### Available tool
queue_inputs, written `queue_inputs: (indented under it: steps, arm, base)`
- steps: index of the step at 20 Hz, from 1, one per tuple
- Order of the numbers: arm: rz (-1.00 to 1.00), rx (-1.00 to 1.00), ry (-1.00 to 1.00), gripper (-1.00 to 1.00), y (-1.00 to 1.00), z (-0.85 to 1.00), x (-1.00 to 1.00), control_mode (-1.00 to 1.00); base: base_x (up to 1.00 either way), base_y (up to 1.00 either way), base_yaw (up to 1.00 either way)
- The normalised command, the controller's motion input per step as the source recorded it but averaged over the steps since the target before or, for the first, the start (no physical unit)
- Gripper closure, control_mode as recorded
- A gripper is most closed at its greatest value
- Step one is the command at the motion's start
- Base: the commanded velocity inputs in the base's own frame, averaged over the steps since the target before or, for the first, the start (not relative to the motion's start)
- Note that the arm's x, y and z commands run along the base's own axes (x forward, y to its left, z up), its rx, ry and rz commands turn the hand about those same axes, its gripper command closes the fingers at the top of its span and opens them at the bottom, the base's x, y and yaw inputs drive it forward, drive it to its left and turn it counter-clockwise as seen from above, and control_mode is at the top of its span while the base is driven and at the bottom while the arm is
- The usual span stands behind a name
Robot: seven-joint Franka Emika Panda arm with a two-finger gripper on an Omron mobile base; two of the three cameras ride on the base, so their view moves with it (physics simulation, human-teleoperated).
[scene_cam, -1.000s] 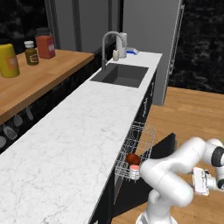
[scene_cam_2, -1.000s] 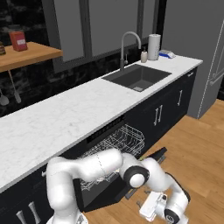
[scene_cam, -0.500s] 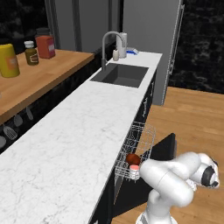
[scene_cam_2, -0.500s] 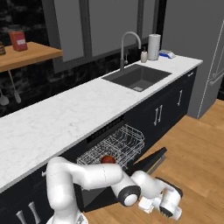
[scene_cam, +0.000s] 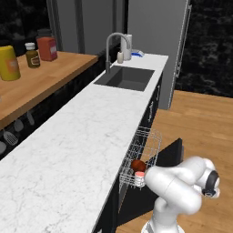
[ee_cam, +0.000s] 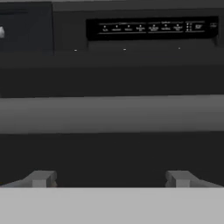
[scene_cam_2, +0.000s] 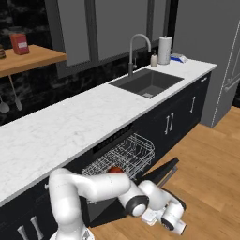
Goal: Pick up the cup and bowl from the counter, place them in the dishwasher, and close the dishwasher door.
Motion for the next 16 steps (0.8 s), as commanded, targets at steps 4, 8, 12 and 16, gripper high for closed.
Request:
queue_inputs:
  steps: [4,8,12,16]
  arm:
    - [0.0,0.08,-0.01,-1.0,0.21,-0.5,0.0,-1.0]
    - [0.0,0.0,0.0,-1.0,0.01,0.0,0.0,-1.0]
    - [-0.08,0.0,-0.01,-1.0,0.29,0.0,0.32,-1.0]
    - [-0.1,0.0,-0.03,-1.0,0.64,0.0,0.38,-1.0]
  base:
    - [0.0,0.0,0.0]
    - [0.0,0.0,0.0]
    - [0.0,0.0,0.0]
    - [0.0,0.0,0.0]
